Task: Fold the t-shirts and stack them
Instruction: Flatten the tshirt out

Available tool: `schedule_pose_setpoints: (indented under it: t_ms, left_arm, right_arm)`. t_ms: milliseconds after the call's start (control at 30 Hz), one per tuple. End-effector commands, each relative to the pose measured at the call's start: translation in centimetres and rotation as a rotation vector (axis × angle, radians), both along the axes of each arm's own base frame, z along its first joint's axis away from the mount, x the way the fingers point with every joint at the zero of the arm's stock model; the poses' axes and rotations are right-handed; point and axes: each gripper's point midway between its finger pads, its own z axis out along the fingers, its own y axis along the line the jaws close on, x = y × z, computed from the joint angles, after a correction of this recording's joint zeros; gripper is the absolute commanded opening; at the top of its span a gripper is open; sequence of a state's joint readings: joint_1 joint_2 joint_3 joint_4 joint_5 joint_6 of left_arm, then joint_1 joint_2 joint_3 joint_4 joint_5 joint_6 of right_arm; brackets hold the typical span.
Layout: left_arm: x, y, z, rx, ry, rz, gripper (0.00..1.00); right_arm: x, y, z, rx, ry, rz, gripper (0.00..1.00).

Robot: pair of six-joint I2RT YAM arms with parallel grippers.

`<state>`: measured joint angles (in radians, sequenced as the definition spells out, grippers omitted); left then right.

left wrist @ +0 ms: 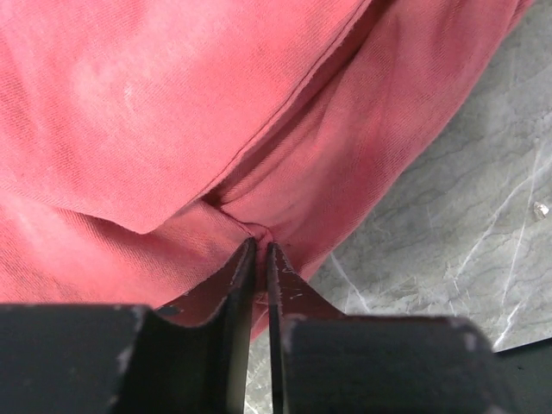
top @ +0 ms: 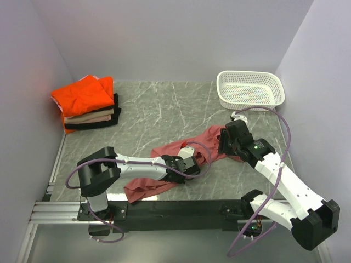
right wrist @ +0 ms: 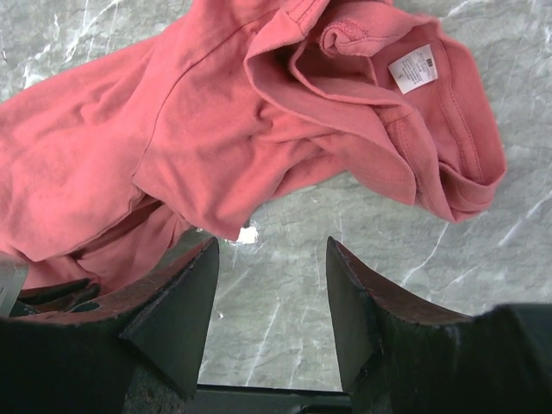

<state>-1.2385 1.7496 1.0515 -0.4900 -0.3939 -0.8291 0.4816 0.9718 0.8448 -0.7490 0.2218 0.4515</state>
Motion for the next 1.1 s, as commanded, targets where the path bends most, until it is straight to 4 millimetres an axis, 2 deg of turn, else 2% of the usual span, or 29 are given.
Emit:
schedule_pose_setpoints:
  t_ms: [0,133,267,300,333,367,400,433,467,500,567,600,733,967,1067]
  left_arm:
    - [0.3,-1.0,1.8,-0.048,-0.028,0.006,0.14]
    - [0.4,-0.8,2.9,-0.071,-0.041,0.019,0.01]
    - [1.0,0.4,5.1,-0.093,-0.081,0.058,0.01]
    - [1.3,0.6,6.6,-0.127,-0.100,0.070,0.01]
    - [1.5,0.9,7.2,-0.142,-0.107,0.078,0.00]
    - [1.9,1.5,7.7,-0.152,-0.114,0.094,0.00]
    - [2.2,1.9,9.3,-0.195,-0.130,0.109,0.00]
    - [2.5,2.4,9.8,-0.207,-0.138,0.122,0.00]
    - [3.1,3.4,10.0,-0.211,-0.145,0.148,0.00]
    - [3.5,4.0,11.3,-0.244,-0.165,0.164,0.00]
    - [4.6,6.2,11.6,-0.245,-0.181,0.222,0.00]
    - [5.0,7.0,12.6,-0.273,-0.198,0.236,0.00]
    - [6.6,10.5,13.2,-0.300,-0.224,0.316,0.00]
    - [7.6,13.7,13.5,-0.267,-0.251,0.381,0.00]
    - [7.9,14.9,14.0,-0.264,-0.276,0.406,0.00]
  right_arm:
    - [0.6,-0.1,0.2,0.009,-0.029,-0.015,0.60]
    - [0.6,-0.3,-0.6,-0.008,-0.012,-0.021,0.60]
    - [1.2,-0.8,-1.5,-0.027,0.004,-0.031,0.60]
    - [1.4,-0.8,-1.9,-0.032,0.014,-0.032,0.60]
    - [1.9,-0.8,-1.9,-0.028,0.007,-0.037,0.60]
    - [2.1,-0.8,-2.0,-0.029,0.009,-0.031,0.60]
    - [2.3,-0.8,-2.4,-0.035,0.018,-0.030,0.60]
    - [2.9,-0.7,-2.1,-0.032,0.005,-0.032,0.60]
    - [3.2,-0.7,-2.1,-0.041,0.003,-0.031,0.60]
    - [3.4,-0.7,-2.3,-0.052,0.012,-0.030,0.60]
    - [4.0,-0.7,-1.7,-0.062,0.004,-0.034,0.60]
    - [4.1,-0.8,-1.9,-0.075,0.015,-0.034,0.60]
    - [3.9,-1.7,-3.0,-0.122,0.042,-0.055,0.60]
    - [4.3,-2.5,-2.9,-0.134,0.042,-0.104,0.60]
    - [4.0,-3.6,-3.7,-0.144,0.079,-0.141,0.60]
